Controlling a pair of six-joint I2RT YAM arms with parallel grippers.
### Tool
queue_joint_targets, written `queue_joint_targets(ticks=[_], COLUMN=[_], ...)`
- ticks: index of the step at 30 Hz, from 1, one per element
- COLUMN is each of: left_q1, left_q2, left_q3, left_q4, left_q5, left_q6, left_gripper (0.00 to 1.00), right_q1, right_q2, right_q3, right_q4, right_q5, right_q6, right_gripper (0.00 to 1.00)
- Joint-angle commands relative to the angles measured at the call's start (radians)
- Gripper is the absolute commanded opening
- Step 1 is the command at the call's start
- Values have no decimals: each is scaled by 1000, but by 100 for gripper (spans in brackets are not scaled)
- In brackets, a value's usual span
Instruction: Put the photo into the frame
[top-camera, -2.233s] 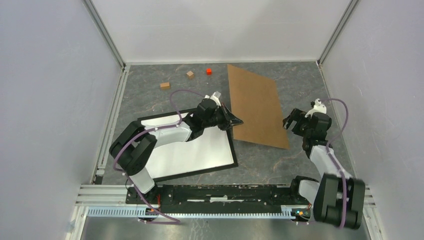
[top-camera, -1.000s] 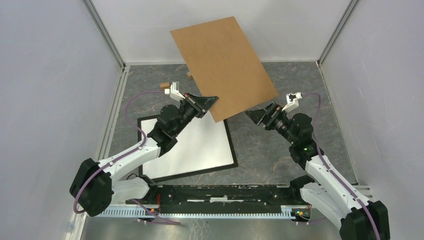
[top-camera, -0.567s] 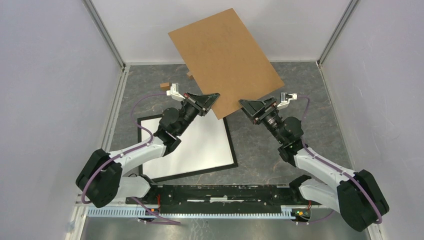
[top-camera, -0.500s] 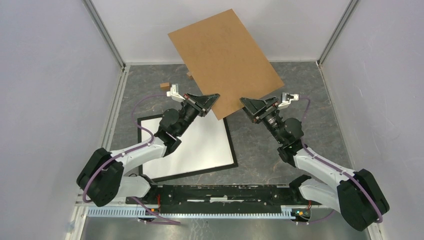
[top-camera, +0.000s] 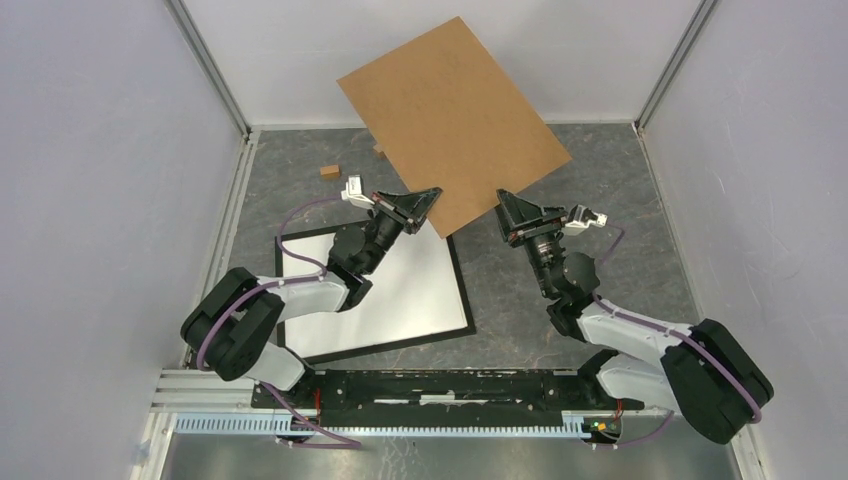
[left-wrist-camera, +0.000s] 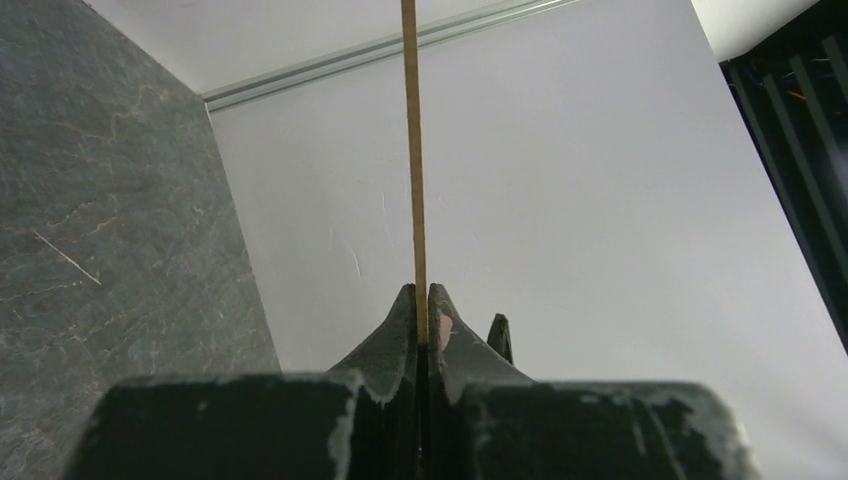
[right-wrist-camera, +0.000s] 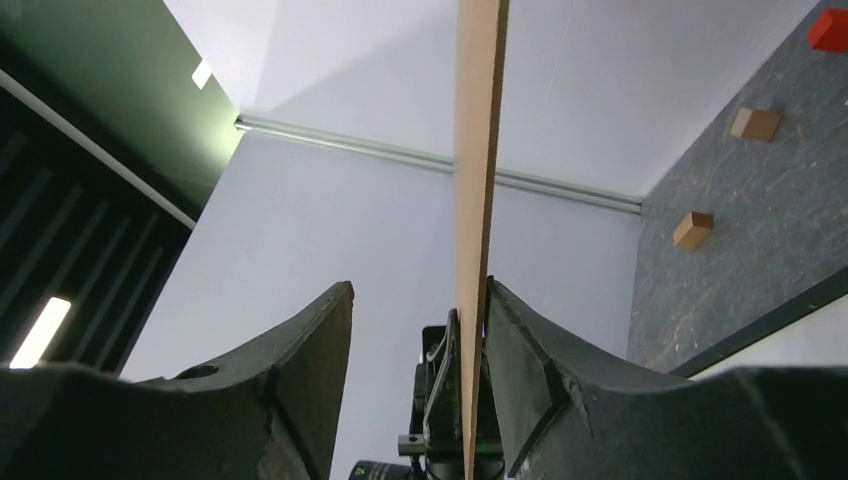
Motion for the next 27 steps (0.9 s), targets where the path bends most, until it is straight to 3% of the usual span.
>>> queue_joint_targets(ticks=[1,5,11,14,16,19,21,27], left_q1=[-4,-8,6,15,15,15,15,15], left_q2=[-22,-15,7,-30,-74,-178,-269,-526], left_q3=[2,-4,-18,-60,-77,-97,-92,-60], left_q4=[161,145,82,-1,-98,-281,-458,-930], left_q5=[-8,0,47,77,85,86,78,13], left_q6=[16,35,88,134,181,290,373,556], left_gripper=[2,2,2,5,23,60,70,83], right_q1=[1,2,1,-11,-34,-84,-122,-221], right_q2=[60,148,288,359,413,502,534,579], right_q3=[31,52,26,-2,-5,9,16,22], right_q4=[150,237,424,536,624,766,791,802], right_q5=[85,82,118,114,74,-22,-106,-372], right_q6=[26,53,86,88,85,83,112,138], right_gripper=[56,50,7,0,0,0,0,0])
